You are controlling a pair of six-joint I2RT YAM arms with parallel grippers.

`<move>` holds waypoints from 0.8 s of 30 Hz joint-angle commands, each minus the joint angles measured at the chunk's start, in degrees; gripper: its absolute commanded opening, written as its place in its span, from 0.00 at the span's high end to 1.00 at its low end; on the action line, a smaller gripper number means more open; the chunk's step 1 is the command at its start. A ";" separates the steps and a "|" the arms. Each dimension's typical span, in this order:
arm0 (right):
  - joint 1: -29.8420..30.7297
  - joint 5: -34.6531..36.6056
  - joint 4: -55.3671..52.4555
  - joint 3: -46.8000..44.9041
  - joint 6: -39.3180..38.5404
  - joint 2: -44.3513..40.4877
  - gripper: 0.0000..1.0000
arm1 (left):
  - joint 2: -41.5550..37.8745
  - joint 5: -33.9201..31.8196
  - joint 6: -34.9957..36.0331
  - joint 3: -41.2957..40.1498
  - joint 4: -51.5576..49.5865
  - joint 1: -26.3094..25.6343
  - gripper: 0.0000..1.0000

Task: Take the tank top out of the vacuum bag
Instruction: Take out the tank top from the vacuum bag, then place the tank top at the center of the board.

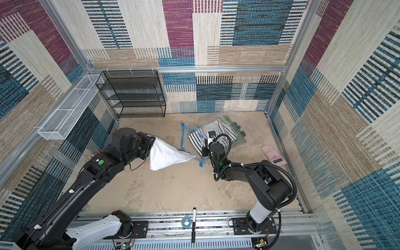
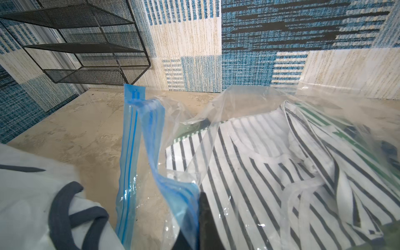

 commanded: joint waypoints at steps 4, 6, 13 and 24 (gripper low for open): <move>0.03 -0.77 1.66 -0.19 0.32 -0.36 1.00 | -0.03 -5.85 -1.09 3.41 -0.69 0.09 1.00; -0.01 -0.94 1.64 -0.22 0.32 -0.23 1.00 | 0.62 -8.35 -0.32 4.80 -1.94 0.09 1.00; 0.06 -1.51 1.42 -0.11 0.24 -0.50 1.00 | 5.90 -9.84 5.51 7.95 0.66 3.35 1.00; 0.07 -4.23 -0.45 0.34 1.24 -2.00 1.00 | 29.86 4.87 12.22 25.22 9.11 17.06 1.00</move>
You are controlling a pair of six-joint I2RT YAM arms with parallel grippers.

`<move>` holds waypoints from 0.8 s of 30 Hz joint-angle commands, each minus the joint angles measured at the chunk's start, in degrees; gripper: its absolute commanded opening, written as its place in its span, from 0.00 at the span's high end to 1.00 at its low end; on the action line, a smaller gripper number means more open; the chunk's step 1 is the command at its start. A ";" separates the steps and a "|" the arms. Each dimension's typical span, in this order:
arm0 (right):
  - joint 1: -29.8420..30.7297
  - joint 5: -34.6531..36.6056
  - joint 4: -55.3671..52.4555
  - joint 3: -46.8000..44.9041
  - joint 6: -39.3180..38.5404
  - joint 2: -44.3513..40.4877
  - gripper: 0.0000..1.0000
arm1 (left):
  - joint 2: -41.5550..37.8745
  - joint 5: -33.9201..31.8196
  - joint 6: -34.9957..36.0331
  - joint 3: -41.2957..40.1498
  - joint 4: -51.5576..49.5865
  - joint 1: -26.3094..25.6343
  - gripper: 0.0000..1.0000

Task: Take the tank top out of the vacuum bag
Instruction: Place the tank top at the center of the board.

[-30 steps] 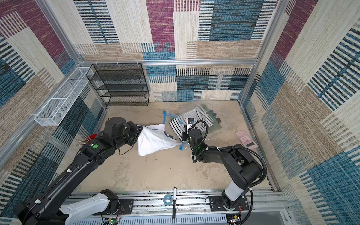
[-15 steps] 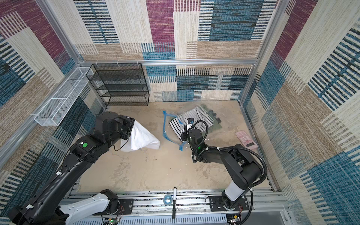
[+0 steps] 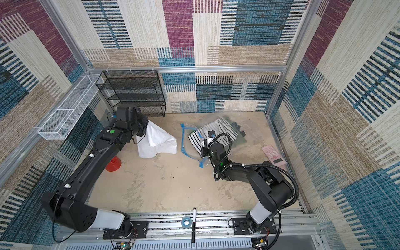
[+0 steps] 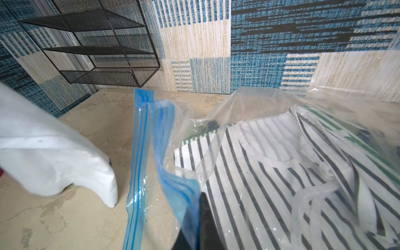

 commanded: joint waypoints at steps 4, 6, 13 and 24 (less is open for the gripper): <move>0.06 -0.97 -0.16 0.84 0.50 0.33 1.00 | 16.73 6.38 7.39 23.75 2.59 3.98 1.00; 0.06 -1.06 -0.28 1.05 0.37 0.65 1.00 | 20.65 7.13 7.98 31.39 -0.11 4.54 1.00; 0.06 -1.95 -0.98 1.59 0.44 1.04 1.00 | 9.14 2.96 -0.89 -0.66 8.13 4.51 1.00; 0.06 -2.30 -1.88 2.51 0.48 2.43 1.00 | -0.68 0.19 -14.13 -40.76 19.88 0.20 1.00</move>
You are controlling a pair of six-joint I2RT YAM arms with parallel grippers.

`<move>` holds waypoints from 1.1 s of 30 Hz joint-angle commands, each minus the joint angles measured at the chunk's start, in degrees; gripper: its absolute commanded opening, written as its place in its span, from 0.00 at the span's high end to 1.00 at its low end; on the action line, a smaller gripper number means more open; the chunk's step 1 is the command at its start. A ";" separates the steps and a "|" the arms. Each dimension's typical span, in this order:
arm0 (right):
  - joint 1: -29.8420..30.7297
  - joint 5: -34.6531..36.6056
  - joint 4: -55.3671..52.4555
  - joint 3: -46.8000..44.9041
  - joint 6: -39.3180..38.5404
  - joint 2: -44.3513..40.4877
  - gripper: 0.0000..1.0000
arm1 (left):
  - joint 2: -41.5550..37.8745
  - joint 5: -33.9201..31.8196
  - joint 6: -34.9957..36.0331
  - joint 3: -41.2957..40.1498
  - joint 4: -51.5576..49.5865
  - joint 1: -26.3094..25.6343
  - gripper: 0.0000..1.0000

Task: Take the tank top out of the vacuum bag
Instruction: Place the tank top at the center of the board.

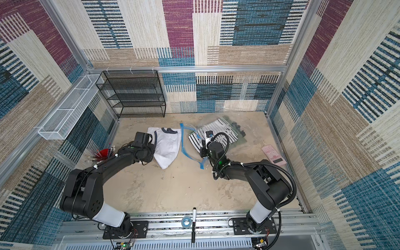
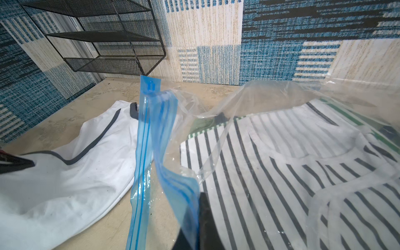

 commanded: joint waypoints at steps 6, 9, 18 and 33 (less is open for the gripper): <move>0.00 -0.32 0.53 0.75 0.52 0.53 1.00 | -4.54 -5.19 -5.66 -4.81 2.57 -1.40 1.00; 0.05 -0.53 0.35 1.02 0.45 0.90 1.00 | -7.62 -8.66 -6.92 -5.20 0.24 -2.42 1.00; 0.05 -0.84 0.00 1.28 0.77 0.93 1.00 | -7.74 -11.41 -10.79 -2.11 -15.24 -4.06 1.00; 0.06 -1.01 -0.63 1.73 0.77 0.94 1.00 | -9.70 -6.95 -2.99 -8.47 -25.69 -6.58 0.75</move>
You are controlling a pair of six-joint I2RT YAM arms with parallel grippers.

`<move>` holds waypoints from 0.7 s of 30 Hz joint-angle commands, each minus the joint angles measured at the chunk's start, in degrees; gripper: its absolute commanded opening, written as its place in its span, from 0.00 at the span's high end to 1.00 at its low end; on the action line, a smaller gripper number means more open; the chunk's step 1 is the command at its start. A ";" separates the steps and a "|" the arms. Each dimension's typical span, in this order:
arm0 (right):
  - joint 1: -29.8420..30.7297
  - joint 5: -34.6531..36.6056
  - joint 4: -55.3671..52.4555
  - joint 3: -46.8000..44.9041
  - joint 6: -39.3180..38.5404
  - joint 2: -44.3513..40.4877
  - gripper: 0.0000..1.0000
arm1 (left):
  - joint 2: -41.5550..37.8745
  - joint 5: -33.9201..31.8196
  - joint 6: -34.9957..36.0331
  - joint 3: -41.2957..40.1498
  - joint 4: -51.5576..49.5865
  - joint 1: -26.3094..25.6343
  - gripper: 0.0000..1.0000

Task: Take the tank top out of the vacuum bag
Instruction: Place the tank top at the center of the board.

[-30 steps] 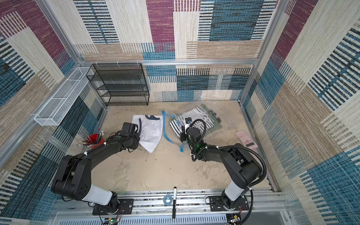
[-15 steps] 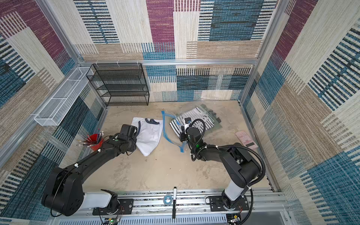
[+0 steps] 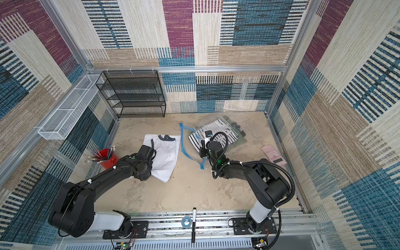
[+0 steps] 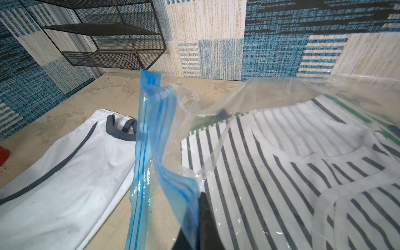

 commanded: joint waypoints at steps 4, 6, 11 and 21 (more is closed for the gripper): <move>0.01 -0.45 0.79 0.43 0.84 -0.25 1.00 | -5.72 4.39 14.69 -3.27 -7.44 -0.02 0.63; 0.06 -0.61 0.81 0.36 0.95 -0.38 1.00 | -9.19 5.24 18.39 -4.55 -8.97 -0.19 0.59; 0.03 -0.79 0.74 0.55 1.07 -0.06 1.00 | -14.75 6.91 30.12 -3.17 -18.17 -0.19 0.54; 0.06 -1.05 0.52 0.78 1.19 0.02 1.00 | -19.89 17.52 49.91 2.40 -25.19 -4.24 0.56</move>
